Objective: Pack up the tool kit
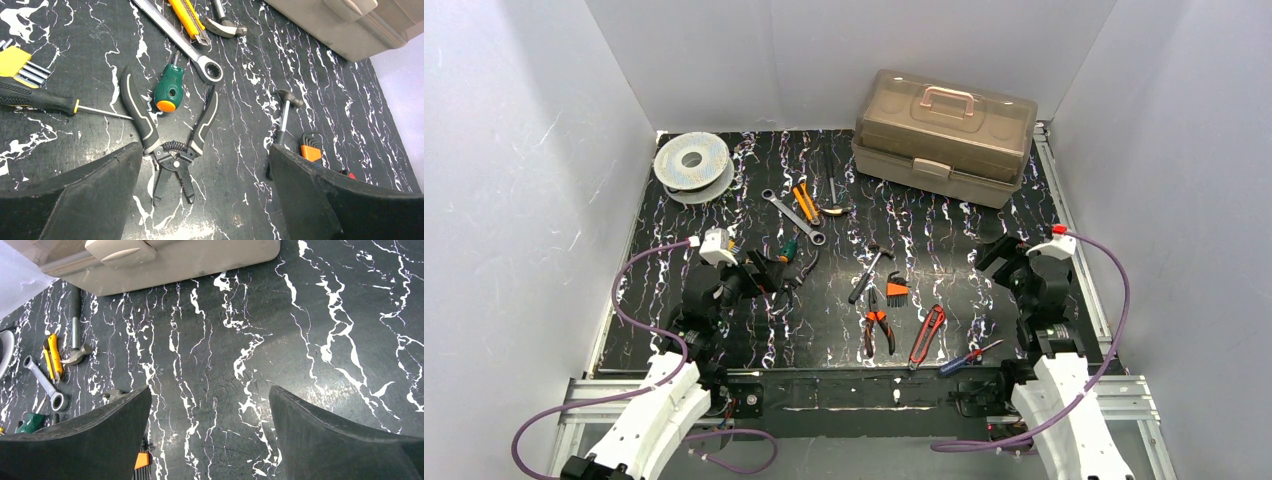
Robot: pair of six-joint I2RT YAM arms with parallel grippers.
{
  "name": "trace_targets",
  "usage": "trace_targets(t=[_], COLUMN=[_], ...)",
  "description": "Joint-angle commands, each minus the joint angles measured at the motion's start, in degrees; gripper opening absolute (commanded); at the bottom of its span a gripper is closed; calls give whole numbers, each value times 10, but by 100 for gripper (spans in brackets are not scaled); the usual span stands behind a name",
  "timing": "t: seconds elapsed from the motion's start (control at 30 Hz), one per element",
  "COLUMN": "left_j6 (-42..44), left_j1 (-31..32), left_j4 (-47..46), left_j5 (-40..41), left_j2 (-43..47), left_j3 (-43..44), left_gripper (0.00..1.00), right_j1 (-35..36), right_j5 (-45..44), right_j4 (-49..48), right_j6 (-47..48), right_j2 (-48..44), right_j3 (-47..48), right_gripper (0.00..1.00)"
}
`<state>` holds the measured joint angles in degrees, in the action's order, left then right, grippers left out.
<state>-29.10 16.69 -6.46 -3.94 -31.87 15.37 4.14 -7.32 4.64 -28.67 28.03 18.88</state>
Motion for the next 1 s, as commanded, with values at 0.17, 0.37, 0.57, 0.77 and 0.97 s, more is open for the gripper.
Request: trace_targets(t=[0.17, 0.37, 0.57, 0.77, 0.97], left_j6=[6, 22, 26, 26, 24], left_j1=[2, 1, 2, 1, 1], left_j4=[-37, -52, -60, -63, -67], left_j5=[-12, -44, -54, -61, -66], left_j2=[-24, -34, -34, -36, -39], left_j3=[-13, -21, -26, -28, -29], left_gripper=[98, 98, 98, 98, 98], right_j1=[-31, -109, -165, -198, -205], right_j5=[-4, 78, 187, 265, 304], right_j4=[34, 57, 93, 92, 77], right_j6=[9, -11, -38, -60, -84], right_j2=[166, 305, 459, 576, 667], right_j3=[254, 403, 552, 648, 699], right_gripper=[95, 96, 95, 94, 90])
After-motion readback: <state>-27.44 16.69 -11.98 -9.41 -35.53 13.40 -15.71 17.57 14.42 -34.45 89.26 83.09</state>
